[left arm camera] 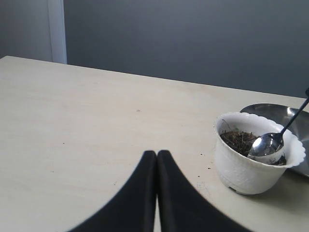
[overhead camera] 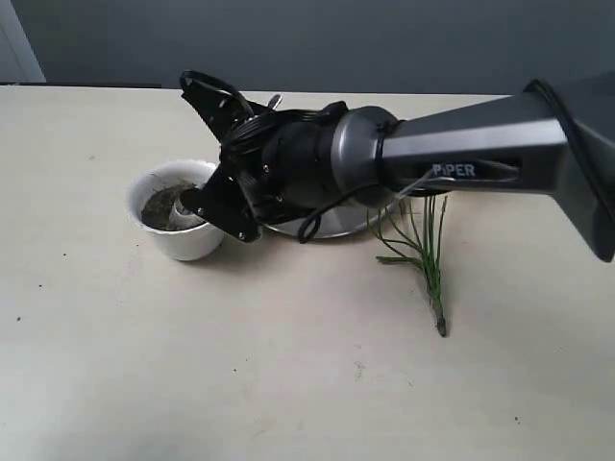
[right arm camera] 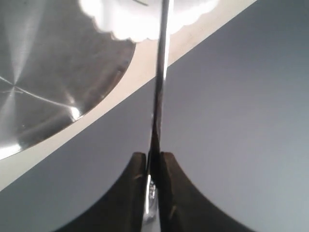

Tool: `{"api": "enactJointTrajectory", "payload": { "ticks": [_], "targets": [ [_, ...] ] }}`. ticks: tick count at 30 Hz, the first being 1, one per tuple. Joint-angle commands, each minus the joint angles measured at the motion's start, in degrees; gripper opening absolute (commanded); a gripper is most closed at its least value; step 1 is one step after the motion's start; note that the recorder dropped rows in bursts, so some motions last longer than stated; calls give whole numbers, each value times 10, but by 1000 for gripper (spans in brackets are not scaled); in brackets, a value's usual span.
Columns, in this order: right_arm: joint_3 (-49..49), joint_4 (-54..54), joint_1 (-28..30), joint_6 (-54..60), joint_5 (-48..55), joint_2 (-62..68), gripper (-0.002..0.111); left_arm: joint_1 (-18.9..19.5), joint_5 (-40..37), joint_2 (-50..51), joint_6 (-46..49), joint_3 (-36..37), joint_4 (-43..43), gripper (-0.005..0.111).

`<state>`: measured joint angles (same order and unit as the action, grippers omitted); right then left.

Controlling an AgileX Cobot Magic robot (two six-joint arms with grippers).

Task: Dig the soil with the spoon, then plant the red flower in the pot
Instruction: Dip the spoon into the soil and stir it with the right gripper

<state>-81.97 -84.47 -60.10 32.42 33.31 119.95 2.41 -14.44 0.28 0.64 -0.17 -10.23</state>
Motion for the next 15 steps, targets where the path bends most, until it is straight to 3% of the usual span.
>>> {"api": "enactJointTrajectory", "payload": {
  "ticks": [1,7,15],
  "targets": [
    [0,-54,1,-58,10,-3,-1,-4,7,-3,-1,2,1,0],
    [0,-79,1,-90,11,-28,-1,-4,7,-3,-1,2,1,0],
    [0,-32,1,-74,-14,-2,-1,-4,7,-3,-1,2,1,0]
  ]
}}
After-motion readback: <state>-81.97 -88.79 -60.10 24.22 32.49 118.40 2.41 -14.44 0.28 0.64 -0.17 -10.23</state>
